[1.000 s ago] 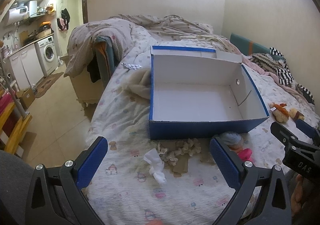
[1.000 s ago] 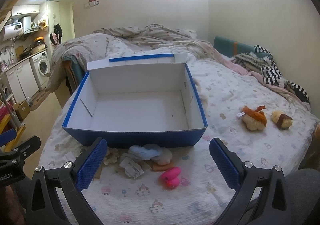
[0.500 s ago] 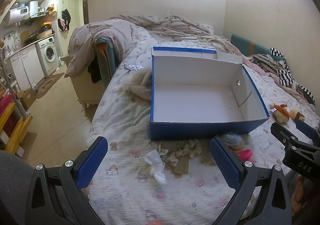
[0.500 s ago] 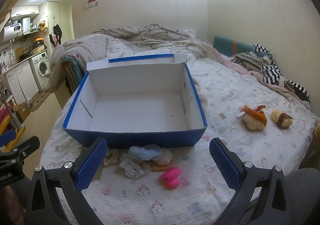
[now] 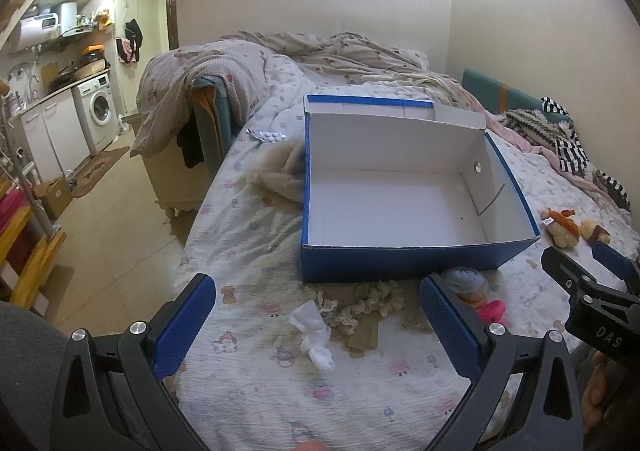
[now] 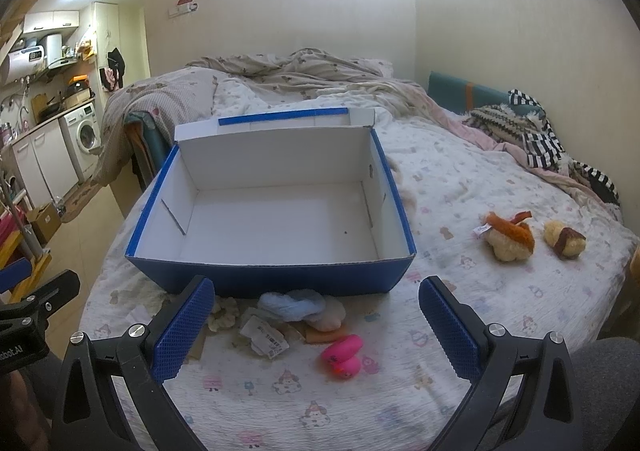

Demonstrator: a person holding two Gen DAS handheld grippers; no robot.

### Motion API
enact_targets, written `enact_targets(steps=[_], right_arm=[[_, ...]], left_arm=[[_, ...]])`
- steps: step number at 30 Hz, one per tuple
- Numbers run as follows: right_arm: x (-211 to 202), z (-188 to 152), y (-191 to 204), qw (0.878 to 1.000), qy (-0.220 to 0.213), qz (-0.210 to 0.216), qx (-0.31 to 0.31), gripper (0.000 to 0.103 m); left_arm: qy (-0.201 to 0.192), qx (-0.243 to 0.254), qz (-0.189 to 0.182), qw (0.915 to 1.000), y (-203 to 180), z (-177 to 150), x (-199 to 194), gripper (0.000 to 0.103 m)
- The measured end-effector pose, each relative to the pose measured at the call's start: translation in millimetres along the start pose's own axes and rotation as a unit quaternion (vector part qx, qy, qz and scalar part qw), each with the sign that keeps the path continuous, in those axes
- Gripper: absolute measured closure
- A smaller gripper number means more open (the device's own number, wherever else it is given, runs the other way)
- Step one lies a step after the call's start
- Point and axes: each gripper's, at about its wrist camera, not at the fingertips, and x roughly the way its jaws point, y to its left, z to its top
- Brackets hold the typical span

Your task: Organize soft objects

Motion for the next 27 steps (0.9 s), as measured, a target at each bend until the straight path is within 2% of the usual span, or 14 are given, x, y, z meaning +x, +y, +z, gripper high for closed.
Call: enact_targets(steps=[20,23,27], right_arm=[[2,0,6,1.000,0.006,0.005,-0.002,0.000],[8,7,-2,0.999,0.027,0.033,0.015,0.000],[33,15,-19,0.991,0.100,0.075,0.045,0.000]], left_arm=[[0.008,-0.006,-0.004,0.9999,7,4,3,0.001],[0.033,-0.031,0.010,0.9989,25,13,14,0.001],[0.098,-0.068,0.026,0.9925,50,24,45,0.001]])
